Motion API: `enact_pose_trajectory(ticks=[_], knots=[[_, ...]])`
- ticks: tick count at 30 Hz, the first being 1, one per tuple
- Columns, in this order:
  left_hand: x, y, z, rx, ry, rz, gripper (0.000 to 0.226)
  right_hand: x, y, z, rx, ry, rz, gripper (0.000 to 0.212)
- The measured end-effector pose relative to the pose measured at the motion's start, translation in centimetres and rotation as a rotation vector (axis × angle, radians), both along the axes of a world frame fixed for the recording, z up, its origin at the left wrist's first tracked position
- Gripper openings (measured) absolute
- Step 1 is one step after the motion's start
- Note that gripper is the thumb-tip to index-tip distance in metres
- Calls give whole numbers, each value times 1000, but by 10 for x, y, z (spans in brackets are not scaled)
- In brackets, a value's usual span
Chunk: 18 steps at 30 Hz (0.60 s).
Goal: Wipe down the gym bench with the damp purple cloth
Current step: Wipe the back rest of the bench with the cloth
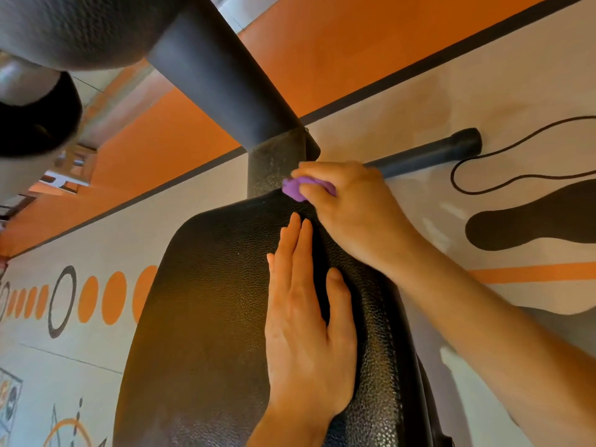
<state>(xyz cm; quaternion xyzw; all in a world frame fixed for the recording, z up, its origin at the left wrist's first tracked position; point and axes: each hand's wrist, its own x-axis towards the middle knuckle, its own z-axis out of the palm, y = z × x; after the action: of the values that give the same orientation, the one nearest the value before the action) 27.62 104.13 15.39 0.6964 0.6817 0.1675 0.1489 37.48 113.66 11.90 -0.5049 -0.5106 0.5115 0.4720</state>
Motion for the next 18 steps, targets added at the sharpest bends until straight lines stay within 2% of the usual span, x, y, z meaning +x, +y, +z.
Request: enact_pose_trajectory(ticks=[1,3,7,9,11,14,18], knots=[[0,0,0,-4,1,-2,59,-2,10,2,-40,-41,29,34],[0,0,0,-9,6,-4,59,5,-4,-4,10,-59,53,35],[0,1,1,-3,-10,-2,59,26,-86,10,106,26,-90,40],[-1,1,0,1,-3,-4,59,18,-62,2,119,-53,-81,35],[-1,0,-1,-1,1,2,59,5,-15,-1,24,-98,-18,31],[-1,0,-1,-1,-3,-3,59,7,-10,-4,20,-38,-4,30],[0,-1,-2,1,-11,-5,59,28,-90,11,80,112,-127,32]])
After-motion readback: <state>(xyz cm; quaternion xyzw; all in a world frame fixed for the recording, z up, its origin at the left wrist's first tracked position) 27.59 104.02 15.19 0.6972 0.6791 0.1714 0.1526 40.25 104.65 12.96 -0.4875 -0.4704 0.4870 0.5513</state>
